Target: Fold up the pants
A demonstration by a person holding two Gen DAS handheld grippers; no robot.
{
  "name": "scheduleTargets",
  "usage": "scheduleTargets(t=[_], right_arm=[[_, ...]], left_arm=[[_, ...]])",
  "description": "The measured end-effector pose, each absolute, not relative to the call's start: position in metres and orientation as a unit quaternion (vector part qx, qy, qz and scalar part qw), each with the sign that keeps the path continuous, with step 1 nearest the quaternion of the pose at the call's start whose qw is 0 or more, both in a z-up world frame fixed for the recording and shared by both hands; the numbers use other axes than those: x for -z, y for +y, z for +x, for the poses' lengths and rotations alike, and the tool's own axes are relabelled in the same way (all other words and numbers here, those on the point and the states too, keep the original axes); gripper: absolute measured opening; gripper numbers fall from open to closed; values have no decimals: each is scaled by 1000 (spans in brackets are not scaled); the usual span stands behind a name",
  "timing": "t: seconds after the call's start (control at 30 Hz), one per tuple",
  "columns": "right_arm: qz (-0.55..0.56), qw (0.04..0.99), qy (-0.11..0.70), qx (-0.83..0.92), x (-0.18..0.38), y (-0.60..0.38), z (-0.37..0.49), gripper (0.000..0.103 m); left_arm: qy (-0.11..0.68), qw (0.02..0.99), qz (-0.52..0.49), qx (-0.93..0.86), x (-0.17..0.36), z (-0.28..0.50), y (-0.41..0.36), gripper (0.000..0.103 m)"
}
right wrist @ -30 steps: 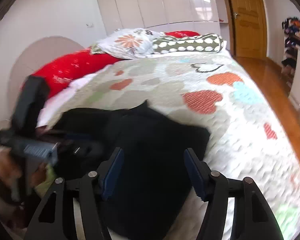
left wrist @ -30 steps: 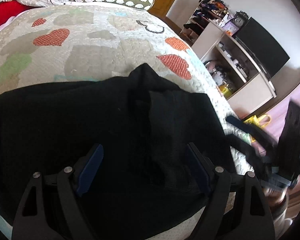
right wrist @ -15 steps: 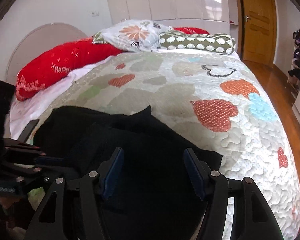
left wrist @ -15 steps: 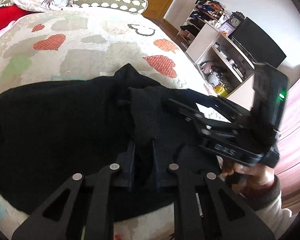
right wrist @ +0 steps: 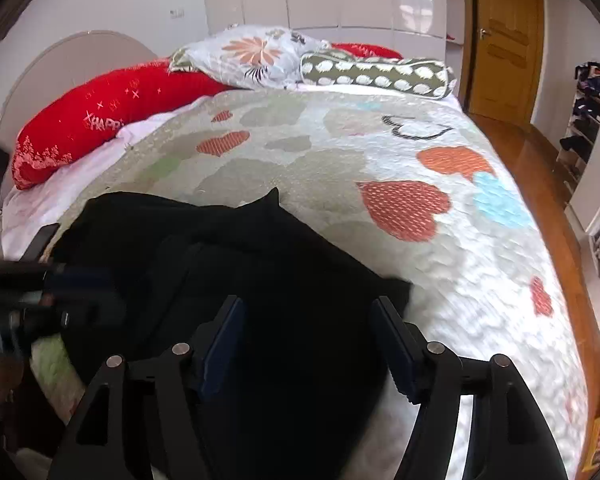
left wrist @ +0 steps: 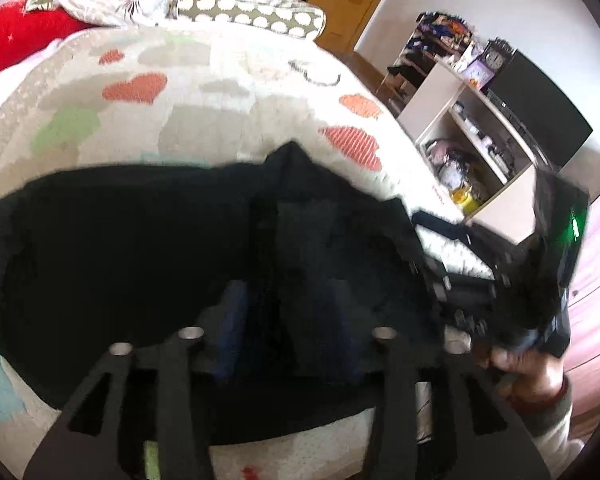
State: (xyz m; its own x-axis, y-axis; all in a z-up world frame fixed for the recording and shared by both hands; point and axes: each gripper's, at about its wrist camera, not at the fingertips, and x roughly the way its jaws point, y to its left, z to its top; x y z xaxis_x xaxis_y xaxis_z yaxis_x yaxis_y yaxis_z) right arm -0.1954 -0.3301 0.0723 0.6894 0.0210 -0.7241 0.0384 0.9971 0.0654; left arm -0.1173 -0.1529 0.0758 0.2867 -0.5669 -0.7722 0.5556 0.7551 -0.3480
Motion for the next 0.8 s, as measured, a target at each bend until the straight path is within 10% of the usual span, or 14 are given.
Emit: scheduleTargets(t=[0.8], right_arm=[[9, 914, 405, -16, -70, -312, -236, 69]], left_arm=[[478, 830, 8, 288, -53, -101, -166, 65]])
